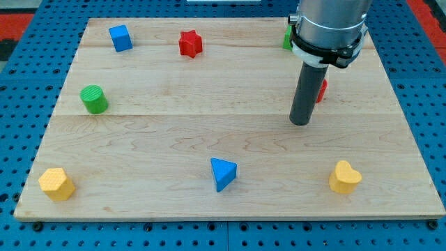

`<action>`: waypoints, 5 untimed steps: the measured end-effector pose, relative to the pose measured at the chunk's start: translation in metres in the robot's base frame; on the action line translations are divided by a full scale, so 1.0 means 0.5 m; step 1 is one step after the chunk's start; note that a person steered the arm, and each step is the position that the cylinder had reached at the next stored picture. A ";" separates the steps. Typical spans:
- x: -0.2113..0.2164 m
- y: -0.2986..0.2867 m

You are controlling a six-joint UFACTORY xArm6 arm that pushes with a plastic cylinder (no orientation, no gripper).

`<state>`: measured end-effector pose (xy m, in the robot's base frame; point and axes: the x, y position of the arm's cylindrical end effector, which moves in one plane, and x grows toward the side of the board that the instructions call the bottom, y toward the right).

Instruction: Move the red circle a bit up

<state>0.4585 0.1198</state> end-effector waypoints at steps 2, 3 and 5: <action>-0.001 0.000; -0.010 0.000; -0.018 -0.004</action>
<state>0.4494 0.1178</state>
